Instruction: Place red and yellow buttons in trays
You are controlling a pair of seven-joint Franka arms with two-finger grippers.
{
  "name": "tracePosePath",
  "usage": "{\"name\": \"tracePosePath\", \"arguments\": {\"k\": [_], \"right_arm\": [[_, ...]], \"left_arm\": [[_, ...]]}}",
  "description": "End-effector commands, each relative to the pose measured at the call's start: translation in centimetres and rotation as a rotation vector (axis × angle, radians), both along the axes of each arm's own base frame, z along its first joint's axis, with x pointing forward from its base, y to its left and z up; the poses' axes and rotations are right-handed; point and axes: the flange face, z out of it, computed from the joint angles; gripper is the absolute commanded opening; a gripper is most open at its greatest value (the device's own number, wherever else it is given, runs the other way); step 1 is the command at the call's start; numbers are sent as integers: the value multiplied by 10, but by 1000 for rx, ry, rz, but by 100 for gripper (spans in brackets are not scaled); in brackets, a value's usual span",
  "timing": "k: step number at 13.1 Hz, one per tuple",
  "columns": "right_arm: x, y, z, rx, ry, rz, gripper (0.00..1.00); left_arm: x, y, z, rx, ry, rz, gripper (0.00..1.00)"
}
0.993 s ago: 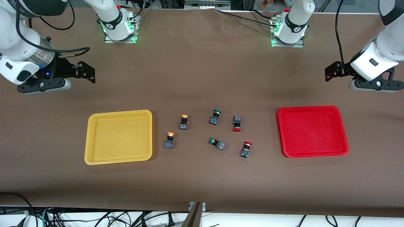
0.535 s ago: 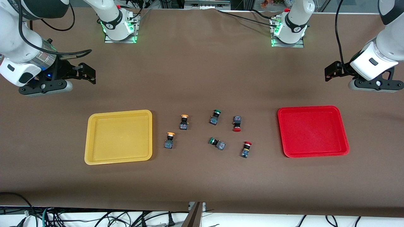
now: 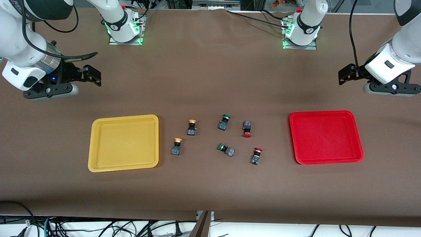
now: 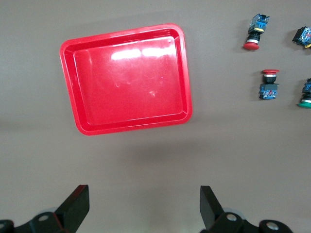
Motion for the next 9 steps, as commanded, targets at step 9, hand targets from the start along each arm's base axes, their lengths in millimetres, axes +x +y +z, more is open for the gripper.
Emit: {"name": "tracePosePath", "arguments": {"k": [9], "right_arm": [[0, 1, 4, -19, 4, -9, 100]], "left_arm": [[40, -10, -12, -3, -99, -18, 100]]}}
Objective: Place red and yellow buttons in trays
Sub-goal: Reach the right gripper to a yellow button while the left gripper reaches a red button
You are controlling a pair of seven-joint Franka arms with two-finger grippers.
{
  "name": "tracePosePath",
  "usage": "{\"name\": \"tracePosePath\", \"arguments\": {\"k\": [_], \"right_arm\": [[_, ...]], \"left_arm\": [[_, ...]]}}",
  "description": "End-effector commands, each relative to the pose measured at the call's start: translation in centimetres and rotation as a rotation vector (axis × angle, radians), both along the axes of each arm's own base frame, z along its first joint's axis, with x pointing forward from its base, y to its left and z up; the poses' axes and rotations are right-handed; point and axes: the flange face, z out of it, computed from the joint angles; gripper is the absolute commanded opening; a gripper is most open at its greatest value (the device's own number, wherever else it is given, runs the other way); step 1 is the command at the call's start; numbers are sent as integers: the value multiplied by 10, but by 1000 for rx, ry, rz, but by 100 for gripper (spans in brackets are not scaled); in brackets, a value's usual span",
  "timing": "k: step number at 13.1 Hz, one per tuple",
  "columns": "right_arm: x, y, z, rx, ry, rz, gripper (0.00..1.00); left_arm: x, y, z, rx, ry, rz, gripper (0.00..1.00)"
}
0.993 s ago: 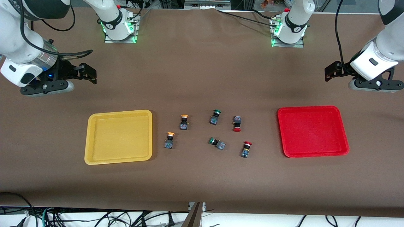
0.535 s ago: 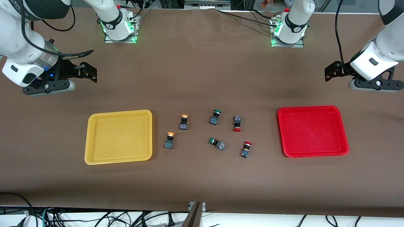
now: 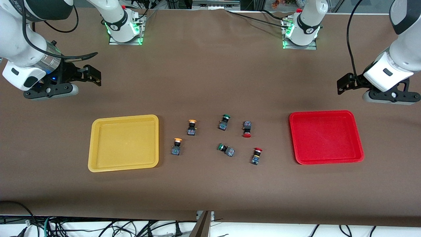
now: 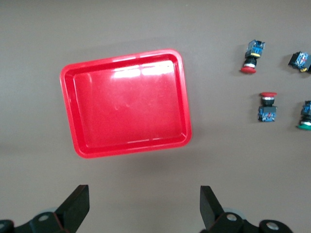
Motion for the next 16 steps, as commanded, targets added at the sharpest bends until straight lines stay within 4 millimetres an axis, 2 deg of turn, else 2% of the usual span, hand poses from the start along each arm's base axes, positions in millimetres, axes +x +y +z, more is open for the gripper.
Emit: {"name": "tracePosePath", "arguments": {"k": [1, 2, 3, 4, 5, 6, 8, 10, 11, 13, 15, 16], "right_arm": [[0, 1, 4, -17, 2, -7, 100], [1, 2, 3, -18, 3, -5, 100], [2, 11, -4, -19, 11, 8, 100], [8, 22, -19, -19, 25, 22, 100], [20, 38, -42, -9, 23, 26, 100], [36, 52, -73, -2, 17, -7, 100], [55, 104, -136, 2, 5, -22, 100], [72, 147, -177, 21, -32, -75, 100], [79, 161, -197, 26, -44, -91, 100], [86, 180, -243, 37, -47, -137, 100], [90, 208, -286, 66, -89, -198, 100], [93, 221, -306, 80, -105, -217, 99]], "left_arm": [[19, -13, 5, 9, -21, -23, 100], [20, -15, 8, 13, -26, -26, 100], [20, -15, 8, 13, -26, -26, 100], [20, -15, 8, 13, -26, -26, 100], [20, -15, 8, 13, -28, -26, 100], [21, -16, 8, 11, -28, -26, 100], [26, -23, 4, 0, -25, -34, 100], [50, -49, -45, 7, 35, -76, 100], [71, -62, -73, 0, 36, -95, 100], [106, -96, -148, -8, 39, -147, 100], [128, -111, -216, -27, 2, -156, 100], [137, -124, -243, -52, -60, -154, 100]]}}
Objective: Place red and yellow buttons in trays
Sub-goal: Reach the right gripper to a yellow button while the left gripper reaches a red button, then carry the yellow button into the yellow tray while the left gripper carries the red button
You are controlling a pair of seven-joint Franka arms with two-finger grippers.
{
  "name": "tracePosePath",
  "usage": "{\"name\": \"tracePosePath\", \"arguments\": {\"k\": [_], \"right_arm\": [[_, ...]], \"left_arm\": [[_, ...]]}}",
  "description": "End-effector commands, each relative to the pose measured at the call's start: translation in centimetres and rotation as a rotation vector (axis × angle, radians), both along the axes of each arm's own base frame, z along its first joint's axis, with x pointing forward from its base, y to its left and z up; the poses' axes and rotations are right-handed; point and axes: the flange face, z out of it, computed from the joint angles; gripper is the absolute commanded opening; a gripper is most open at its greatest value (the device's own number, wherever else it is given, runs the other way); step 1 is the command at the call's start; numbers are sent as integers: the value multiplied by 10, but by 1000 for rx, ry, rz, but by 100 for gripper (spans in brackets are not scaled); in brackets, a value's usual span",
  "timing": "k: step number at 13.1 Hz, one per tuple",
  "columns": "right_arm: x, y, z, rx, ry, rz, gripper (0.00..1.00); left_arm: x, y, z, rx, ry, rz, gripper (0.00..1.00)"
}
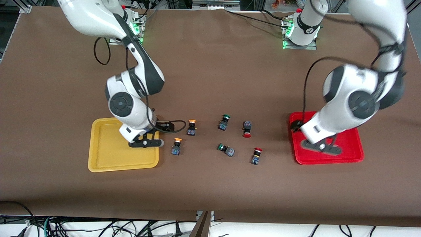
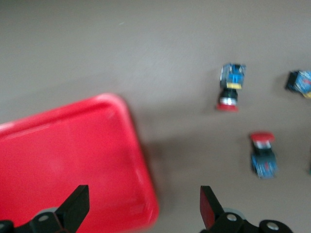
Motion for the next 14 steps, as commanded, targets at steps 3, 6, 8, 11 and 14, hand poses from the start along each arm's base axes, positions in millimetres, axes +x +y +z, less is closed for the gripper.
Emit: {"name": "tracePosePath", "arguments": {"k": [3, 6, 8, 11, 14], "right_arm": [[27, 45, -58, 47, -56, -73, 99], [42, 47, -91, 70, -104, -75, 97], [43, 45, -101, 71, -112, -78, 77], [45, 36, -103, 61, -103, -68, 51], [49, 5, -78, 4, -4, -33, 20]], "left_arm": [[27, -82, -92, -80, -191, 36, 100], [23, -119, -119, -128, -296, 42, 100], [23, -129, -133, -158, -374, 17, 100], [16, -128, -150, -139, -359, -21, 100], [9, -120, -164, -119, -333, -47, 100]]}}
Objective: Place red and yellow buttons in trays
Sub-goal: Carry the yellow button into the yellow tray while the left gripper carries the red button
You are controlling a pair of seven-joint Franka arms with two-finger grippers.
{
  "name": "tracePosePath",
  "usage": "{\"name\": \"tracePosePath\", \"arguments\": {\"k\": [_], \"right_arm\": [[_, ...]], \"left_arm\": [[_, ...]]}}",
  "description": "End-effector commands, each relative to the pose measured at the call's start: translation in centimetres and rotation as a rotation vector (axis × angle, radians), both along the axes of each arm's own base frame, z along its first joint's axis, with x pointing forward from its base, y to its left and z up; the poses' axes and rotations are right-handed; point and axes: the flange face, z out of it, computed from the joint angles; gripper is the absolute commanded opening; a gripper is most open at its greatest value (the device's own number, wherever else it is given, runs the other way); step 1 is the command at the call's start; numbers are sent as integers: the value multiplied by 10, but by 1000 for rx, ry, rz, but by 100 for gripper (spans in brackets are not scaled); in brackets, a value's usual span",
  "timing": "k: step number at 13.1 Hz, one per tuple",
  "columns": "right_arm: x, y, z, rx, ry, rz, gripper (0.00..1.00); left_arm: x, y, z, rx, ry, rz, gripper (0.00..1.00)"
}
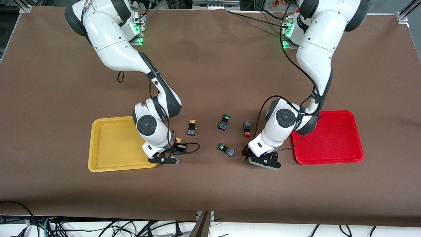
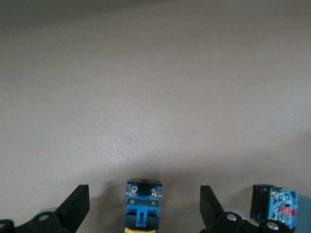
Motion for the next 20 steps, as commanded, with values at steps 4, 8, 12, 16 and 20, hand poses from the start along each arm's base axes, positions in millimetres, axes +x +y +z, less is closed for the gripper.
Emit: {"name": "tracePosePath", "arguments": {"k": [4, 8, 12, 16, 20], "right_arm": [[13, -73, 86, -77, 147, 159, 20], [29, -143, 84, -103, 144, 281, 31], [30, -163, 58, -97, 112, 268, 99], [9, -96, 85, -92, 159, 143, 99], [-38, 14, 88, -53, 208, -39, 99]], "left_arm": [[-8, 6, -12, 70, -2, -153, 22], [-3, 14, 15, 89, 26, -146, 0], [2, 64, 109, 204, 179, -106, 0], [4, 206, 129, 284, 369, -198, 0], [-30, 231, 56, 267, 492, -110, 11]]}}
